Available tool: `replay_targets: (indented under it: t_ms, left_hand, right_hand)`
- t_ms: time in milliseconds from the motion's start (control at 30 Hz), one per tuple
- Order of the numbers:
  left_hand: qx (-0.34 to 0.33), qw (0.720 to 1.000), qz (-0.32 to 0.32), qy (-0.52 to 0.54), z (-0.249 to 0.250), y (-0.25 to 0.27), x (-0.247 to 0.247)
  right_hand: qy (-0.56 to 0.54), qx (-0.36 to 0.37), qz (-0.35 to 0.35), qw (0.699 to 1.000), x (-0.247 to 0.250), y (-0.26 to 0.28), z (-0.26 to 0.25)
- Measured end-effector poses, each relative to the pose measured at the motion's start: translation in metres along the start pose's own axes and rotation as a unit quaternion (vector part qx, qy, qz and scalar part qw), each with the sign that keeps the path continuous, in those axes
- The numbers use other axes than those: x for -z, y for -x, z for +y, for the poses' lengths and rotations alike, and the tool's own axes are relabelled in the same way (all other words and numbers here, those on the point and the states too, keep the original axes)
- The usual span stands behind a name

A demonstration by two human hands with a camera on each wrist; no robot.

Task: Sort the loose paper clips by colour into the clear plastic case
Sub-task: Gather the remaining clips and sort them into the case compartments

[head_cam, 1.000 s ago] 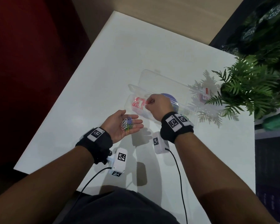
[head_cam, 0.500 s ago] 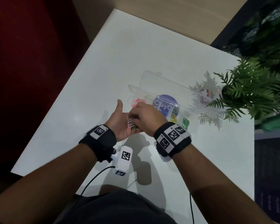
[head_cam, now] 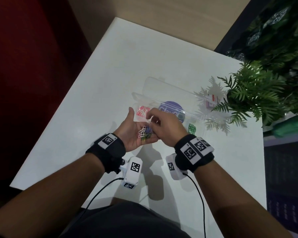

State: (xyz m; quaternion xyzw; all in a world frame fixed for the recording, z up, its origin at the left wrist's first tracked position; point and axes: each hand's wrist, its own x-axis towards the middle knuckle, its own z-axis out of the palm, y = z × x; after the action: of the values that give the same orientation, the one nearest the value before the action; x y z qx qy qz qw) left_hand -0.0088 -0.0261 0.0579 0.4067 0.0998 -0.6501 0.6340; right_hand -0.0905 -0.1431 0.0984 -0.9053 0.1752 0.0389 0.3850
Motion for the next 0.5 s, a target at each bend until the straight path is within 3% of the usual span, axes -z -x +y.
replay_targets:
  t_ms: [100, 367, 500]
  left_hand:
    - [-0.003, 1.000, 0.018, 0.006, -0.001, 0.002, -0.005]
    - [-0.001, 0.998, 0.050, -0.035, -0.009, 0.013, -0.017]
    - [0.008, 0.998, 0.051, -0.042, -0.013, 0.013, -0.015]
  right_hand:
    - [0.084, 0.059, -0.041, 0.994, -0.005, 0.008, -0.002]
    - [0.235, 0.081, -0.064, 0.967, -0.019, 0.011, -0.007]
    - [0.257, 0.075, -0.077, 0.960, -0.022, 0.014, -0.005]
